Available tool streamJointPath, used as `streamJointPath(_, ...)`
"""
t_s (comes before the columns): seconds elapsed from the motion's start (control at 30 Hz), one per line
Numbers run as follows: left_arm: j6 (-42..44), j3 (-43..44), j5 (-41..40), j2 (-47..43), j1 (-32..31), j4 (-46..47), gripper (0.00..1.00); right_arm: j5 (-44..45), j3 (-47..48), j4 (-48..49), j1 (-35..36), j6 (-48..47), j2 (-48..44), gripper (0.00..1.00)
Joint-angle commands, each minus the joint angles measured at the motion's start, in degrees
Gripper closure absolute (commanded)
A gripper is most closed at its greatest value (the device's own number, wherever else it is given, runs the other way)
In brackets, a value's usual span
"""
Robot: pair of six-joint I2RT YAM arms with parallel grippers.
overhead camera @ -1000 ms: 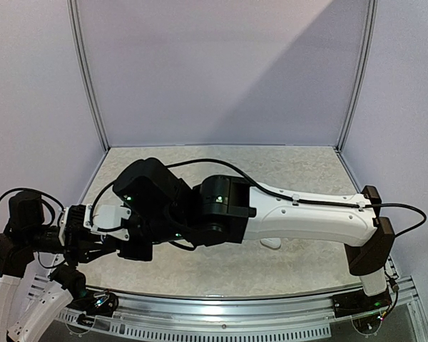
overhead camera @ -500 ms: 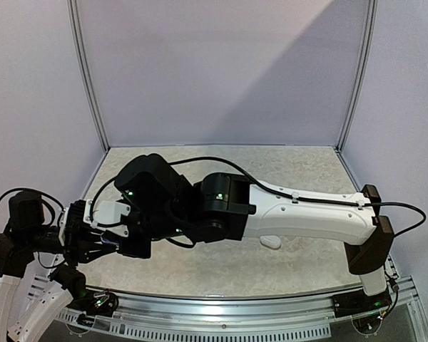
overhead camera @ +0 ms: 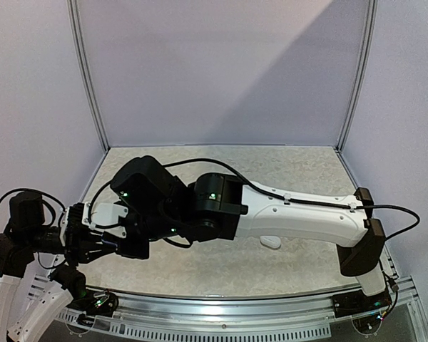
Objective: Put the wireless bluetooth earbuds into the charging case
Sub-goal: Close the charging case with the earbuds at the center of the board.
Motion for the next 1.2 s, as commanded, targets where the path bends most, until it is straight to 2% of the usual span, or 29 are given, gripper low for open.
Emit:
streamJointPath(0.0, 0.33, 0.93, 1.83, -0.39, -0.56, 1.48, 1.00, 1.19, 0.46, -4.34, -0.55, -0.10, 2.62, 0.88)
streamJointPath(0.23, 0.35, 0.88, 1.83, -0.33, -0.58, 1.48, 1.00, 1.74, 0.10, -1.55, -0.63, 1.00, -2.61, 0.79)
streamJointPath(0.4, 0.20, 0.84, 1.53, -0.33, -0.60, 1.59, 1.00, -8.04, -8.59, 10.66, -0.56, 2.81, -11.99, 0.73)
streamJointPath(0.5, 0.03, 0.77, 1.22, -0.41, -0.60, 1.64, 1.00, -10.55, -15.14, 18.44, -0.64, 4.42, -17.95, 0.73)
streamJointPath(0.6, 0.09, 0.75, 1.18, -0.57, -0.60, 1.72, 1.00, -2.87, -16.69, 20.54, -1.10, 6.63, -19.21, 0.78)
streamJointPath(0.67, 0.44, 0.75, 1.25, -0.87, -0.56, 1.66, 1.00, 9.14, -15.27, 19.02, -1.77, 8.41, -17.57, 0.82)
streamJointPath(0.73, 1.35, 0.73, 1.36, -1.73, -0.62, 1.47, 1.00, 18.36, -11.31, 13.27, -2.40, 9.47, -13.67, 0.83)
streamJointPath(0.8, 2.33, 0.14, 1.92, -3.62, -0.60, 1.68, 1.00, 21.41, -5.97, 7.33, -2.62, 8.93, -9.34, 0.83)
streamJointPath(0.93, 1.12, -1.11, 1.59, -8.78, -0.62, 3.39, 1.00, 14.87, 1.08, 0.85, -2.54, 7.60, -2.00, 0.83)
streamJointPath(1.07, 0.49, -1.05, 0.36, -7.86, -0.62, 3.65, 1.00, 4.16, -2.62, 1.29, -0.68, 3.58, -3.61, 0.81)
streamJointPath(1.17, 0.73, -0.51, -0.07, -5.44, -0.60, 3.08, 1.00, 0.90, -7.85, 4.28, 1.33, -0.08, -6.77, 0.81)
